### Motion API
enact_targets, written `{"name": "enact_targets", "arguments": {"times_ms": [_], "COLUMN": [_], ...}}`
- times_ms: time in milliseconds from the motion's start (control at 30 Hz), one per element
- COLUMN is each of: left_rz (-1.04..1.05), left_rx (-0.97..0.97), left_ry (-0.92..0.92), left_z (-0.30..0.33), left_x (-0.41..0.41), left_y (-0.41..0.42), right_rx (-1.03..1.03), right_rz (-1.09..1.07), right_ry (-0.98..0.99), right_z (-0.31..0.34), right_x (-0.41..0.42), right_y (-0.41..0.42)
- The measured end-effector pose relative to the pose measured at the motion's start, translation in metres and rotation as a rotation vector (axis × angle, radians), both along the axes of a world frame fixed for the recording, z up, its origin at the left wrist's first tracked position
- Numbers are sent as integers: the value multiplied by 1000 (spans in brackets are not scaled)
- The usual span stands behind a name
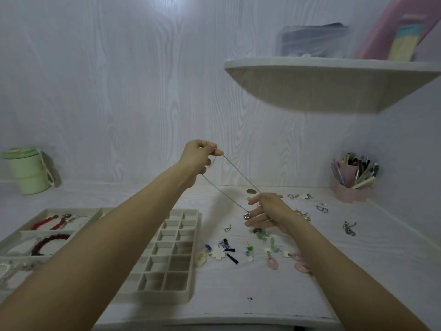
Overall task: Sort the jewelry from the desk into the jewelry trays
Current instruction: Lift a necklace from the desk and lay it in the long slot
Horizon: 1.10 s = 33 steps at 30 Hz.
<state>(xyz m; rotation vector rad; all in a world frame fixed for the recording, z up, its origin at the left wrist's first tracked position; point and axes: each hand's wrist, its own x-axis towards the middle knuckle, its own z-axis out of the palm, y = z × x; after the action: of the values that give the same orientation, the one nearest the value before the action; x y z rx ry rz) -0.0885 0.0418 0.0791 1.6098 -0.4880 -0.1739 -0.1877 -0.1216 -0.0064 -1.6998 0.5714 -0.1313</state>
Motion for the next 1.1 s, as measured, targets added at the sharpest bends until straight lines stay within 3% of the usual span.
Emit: {"name": "enact_targets", "arguments": {"times_ms": [267,533,967,1100], "left_rz": [36,-104,-40,25], "left_rx": [-21,-77,-153,-108], "left_ry": [-6,-38,-131,-189], "left_z": [0,11,34,36], "left_x": [3,1,6,11], "left_y": [4,12,67,99], "right_rx": [257,-71,-25,-160], "right_rz": [42,207,425,445], "right_ry": [-44,-23,-186,-223], "right_z": [1,26,63,64], "right_x": [5,14,35,49], "right_y": [3,23,94,119]}}
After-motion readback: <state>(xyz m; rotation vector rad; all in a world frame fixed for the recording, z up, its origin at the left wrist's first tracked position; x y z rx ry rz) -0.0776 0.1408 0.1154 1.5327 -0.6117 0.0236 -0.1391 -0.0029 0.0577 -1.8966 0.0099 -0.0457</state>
